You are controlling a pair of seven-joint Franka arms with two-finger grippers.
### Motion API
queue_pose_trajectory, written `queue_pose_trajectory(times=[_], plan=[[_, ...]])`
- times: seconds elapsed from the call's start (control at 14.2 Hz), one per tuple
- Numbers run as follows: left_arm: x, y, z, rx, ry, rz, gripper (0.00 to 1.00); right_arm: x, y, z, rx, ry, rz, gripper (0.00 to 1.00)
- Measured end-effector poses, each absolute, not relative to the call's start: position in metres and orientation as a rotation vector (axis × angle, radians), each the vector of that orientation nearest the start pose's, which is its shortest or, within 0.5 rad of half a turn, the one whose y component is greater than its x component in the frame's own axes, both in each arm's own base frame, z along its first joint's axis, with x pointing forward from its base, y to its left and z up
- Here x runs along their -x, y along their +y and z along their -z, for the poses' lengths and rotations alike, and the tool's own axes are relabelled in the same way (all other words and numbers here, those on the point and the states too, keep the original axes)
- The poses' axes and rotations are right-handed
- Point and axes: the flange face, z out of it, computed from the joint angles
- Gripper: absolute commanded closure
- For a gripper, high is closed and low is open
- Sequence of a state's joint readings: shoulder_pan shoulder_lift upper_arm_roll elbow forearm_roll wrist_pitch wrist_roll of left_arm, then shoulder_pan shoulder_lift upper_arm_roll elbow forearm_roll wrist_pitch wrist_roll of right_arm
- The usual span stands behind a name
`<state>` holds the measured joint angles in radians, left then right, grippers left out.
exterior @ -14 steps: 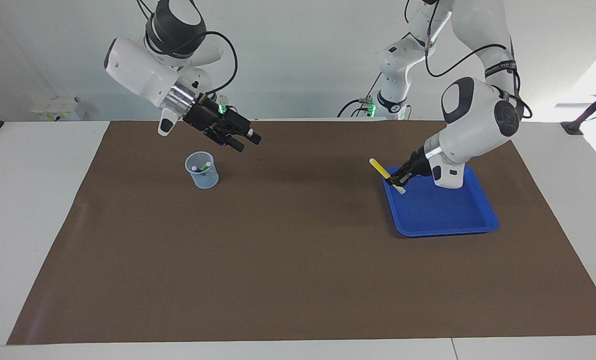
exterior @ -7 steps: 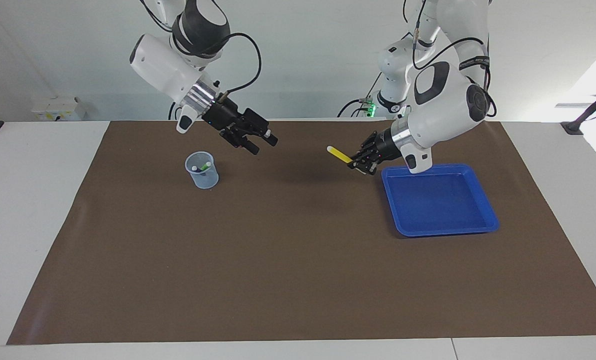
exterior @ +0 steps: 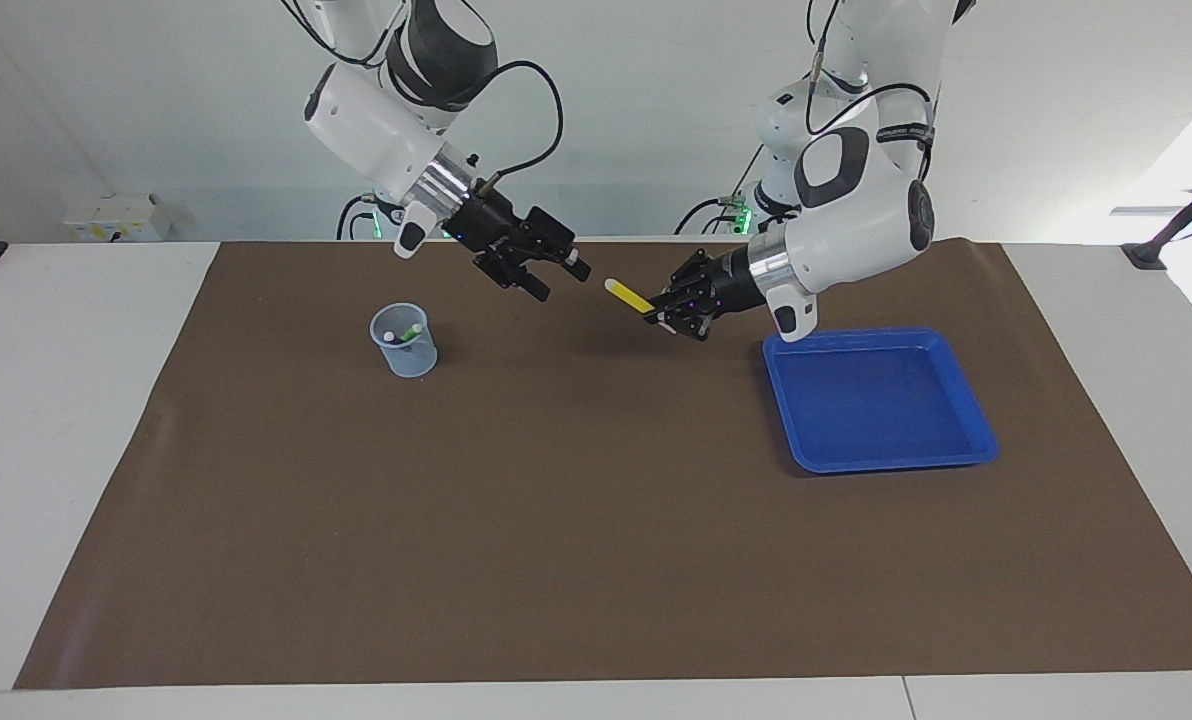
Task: Transfer and insert pens with both arms
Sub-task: 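Pass the yellow pen from the left gripper to the right gripper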
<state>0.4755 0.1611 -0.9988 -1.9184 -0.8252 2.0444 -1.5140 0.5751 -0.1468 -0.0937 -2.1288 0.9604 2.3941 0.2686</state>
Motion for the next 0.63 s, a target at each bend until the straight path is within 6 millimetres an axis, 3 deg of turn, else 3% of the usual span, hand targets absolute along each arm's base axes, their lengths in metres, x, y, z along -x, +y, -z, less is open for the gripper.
queue_pose_trajectory(times=[0.14,0.35,0.63], plan=[[-0.5024,-0.3125,-0.4701,2.572,-2.153,-1.307,1.0,-0.4789,0.2599,-0.5182,2.238,0.426,0.062,0.12],[-0.5024,-0.3123,-0.4698,2.57,-2.155,-1.307,1.0,-0.4755,0.2614,-0.5131,2.298,0.372,0.05,0.36],[-0.5025,-0.3123,-0.4698,2.569,-2.157,-1.307,1.0,-0.4745,0.2617,-0.5119,2.323,0.349,0.048,0.39]])
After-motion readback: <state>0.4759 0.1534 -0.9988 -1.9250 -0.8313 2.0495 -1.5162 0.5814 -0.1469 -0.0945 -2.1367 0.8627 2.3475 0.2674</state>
